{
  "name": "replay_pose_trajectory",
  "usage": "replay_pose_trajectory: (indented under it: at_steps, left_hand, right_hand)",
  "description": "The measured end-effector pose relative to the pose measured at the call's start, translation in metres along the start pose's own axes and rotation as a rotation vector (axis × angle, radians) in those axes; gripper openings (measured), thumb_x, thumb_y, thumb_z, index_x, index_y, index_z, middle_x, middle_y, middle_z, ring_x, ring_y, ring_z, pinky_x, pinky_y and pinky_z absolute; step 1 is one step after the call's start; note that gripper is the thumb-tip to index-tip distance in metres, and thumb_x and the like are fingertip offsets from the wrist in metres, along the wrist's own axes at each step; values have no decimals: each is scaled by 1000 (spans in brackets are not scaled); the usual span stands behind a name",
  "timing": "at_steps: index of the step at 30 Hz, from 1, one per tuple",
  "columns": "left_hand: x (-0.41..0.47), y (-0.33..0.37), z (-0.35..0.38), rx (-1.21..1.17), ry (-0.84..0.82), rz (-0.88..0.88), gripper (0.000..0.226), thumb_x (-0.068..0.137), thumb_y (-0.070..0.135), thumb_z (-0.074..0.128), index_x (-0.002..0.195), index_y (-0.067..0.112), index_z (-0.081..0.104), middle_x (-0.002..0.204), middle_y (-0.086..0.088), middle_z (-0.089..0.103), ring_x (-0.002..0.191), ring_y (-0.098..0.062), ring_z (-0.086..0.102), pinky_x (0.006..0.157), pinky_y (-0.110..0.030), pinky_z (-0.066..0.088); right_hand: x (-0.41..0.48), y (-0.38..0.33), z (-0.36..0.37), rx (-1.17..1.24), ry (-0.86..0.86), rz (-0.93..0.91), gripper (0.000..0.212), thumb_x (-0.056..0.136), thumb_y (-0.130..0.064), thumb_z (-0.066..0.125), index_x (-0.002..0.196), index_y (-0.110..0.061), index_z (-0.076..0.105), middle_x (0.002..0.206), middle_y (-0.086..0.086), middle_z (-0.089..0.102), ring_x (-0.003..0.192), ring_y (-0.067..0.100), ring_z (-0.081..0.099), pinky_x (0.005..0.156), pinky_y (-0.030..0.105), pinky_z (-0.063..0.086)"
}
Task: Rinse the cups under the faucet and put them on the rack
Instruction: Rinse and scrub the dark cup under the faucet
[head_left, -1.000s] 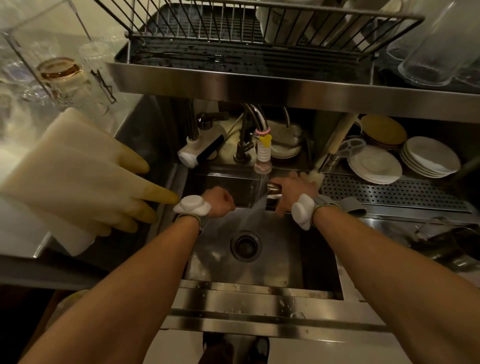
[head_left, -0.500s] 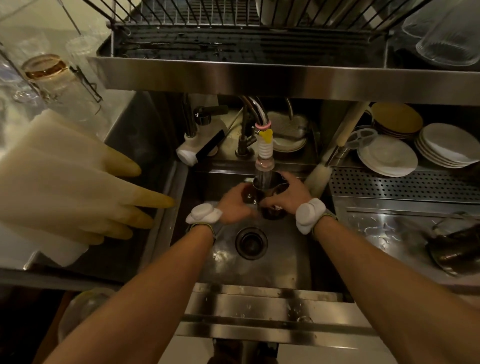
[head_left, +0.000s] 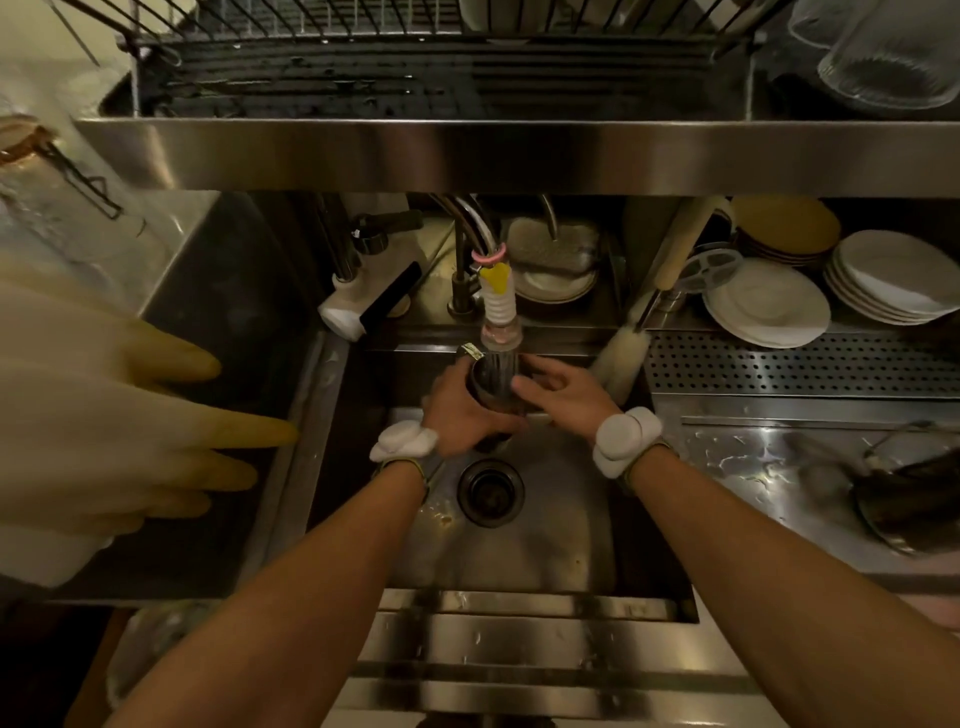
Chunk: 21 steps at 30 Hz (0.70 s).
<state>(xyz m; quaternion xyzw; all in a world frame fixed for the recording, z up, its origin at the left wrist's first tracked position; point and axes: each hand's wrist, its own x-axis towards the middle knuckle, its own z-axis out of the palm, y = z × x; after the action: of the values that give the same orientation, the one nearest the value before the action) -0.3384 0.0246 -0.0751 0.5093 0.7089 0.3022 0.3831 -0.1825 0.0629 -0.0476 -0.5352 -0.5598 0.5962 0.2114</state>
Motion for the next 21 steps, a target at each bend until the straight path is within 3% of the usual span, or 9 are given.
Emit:
replay_pose_trajectory:
  at_steps: [4,8,10,13,16,20,21]
  left_hand:
    - [6,3,1,-111,34,-42,95,43,32,92,123,21,43,114,6,59,107,-13,57,88,-28,46]
    - [14,18,11,-177,34,18,94,46,19,93,126,14,44,112,5,59,105,-11,57,89,-25,44]
    - [13,16,13,-150,-5,36,92,46,19,93,126,14,49,113,4,62,107,-13,60,91,-24,47]
    - [11,3,4,-173,15,-4,83,48,13,92,120,17,52,107,7,62,101,-11,60,78,-12,47]
    - [16,-1,-6,-192,51,-25,83,47,17,92,118,20,50,109,5,61,103,-13,59,84,-21,46]
    - [14,6,0,-174,-25,28,80,49,9,92,116,20,50,96,18,58,85,10,55,73,-4,42]
    - [12,2,1,-150,-31,35,81,49,10,92,118,19,50,97,17,59,87,8,56,75,-6,42]
  right_hand:
    - [-1,16,-20,-28,257,-11,37,87,-43,62,104,-11,65,93,2,66,86,15,62,62,14,42]
    - [-1,29,-32,-147,267,40,40,88,-55,53,89,-17,64,85,1,67,72,9,59,63,23,42]
    - [1,28,-31,-149,263,50,41,89,-56,51,86,-17,63,84,2,68,71,10,59,63,24,43]
    - [2,31,-27,-164,240,53,47,90,-55,49,86,-12,67,85,6,69,72,14,59,70,28,46]
    - [0,34,-23,-183,216,47,50,92,-53,47,94,-8,69,87,6,69,71,12,58,70,26,45]
    - [2,37,-22,-180,225,62,47,93,-52,46,94,-10,68,87,4,67,71,9,57,68,22,42]
    - [3,36,-22,-178,219,61,46,93,-52,46,92,-12,67,88,5,67,72,10,57,70,25,42]
